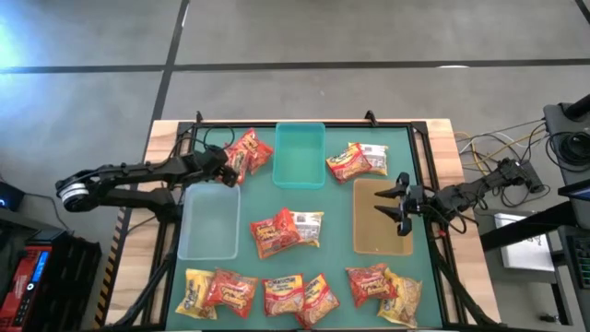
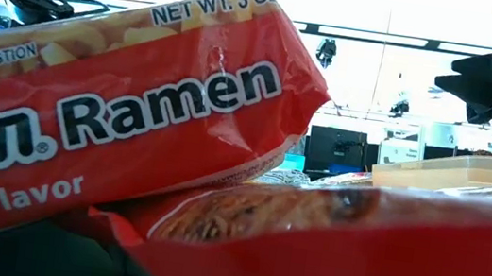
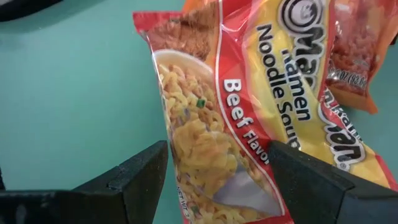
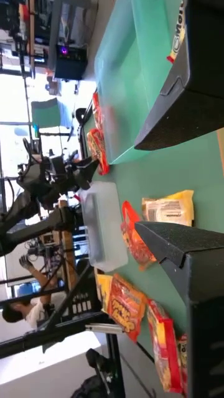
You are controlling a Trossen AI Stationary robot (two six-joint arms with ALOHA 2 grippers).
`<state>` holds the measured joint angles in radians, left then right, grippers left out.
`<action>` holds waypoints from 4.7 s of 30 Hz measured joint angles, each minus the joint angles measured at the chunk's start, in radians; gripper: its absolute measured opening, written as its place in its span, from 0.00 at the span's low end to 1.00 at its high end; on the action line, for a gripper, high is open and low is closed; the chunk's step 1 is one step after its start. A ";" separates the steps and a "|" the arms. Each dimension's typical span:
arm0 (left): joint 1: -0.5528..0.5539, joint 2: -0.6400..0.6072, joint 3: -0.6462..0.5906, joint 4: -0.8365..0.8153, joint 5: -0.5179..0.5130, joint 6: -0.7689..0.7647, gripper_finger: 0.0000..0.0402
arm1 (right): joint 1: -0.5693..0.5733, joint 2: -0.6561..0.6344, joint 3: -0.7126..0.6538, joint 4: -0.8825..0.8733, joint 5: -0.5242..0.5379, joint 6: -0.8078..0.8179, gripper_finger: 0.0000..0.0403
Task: Sort Maruchan noodles
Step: Put the red noodle pack into the white transparent bin
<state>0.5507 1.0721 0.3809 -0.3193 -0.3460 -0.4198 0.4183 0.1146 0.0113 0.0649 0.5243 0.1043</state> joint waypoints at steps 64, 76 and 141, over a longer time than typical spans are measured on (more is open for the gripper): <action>0.000 0.004 -0.001 0.035 -0.039 0.044 0.66 | 0.000 0.000 0.000 0.568 0.027 0.099 0.46; 0.000 0.042 0.004 0.036 -0.041 -0.042 0.66 | 0.000 0.050 0.000 0.545 0.377 0.122 0.46; -0.037 0.251 0.243 0.062 0.255 0.080 0.66 | -0.342 1.206 0.839 0.097 0.029 0.302 0.46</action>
<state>0.5141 1.3231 0.6239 -0.2578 -0.0911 -0.3403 0.0765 1.3211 0.8506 0.1623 0.5536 0.4063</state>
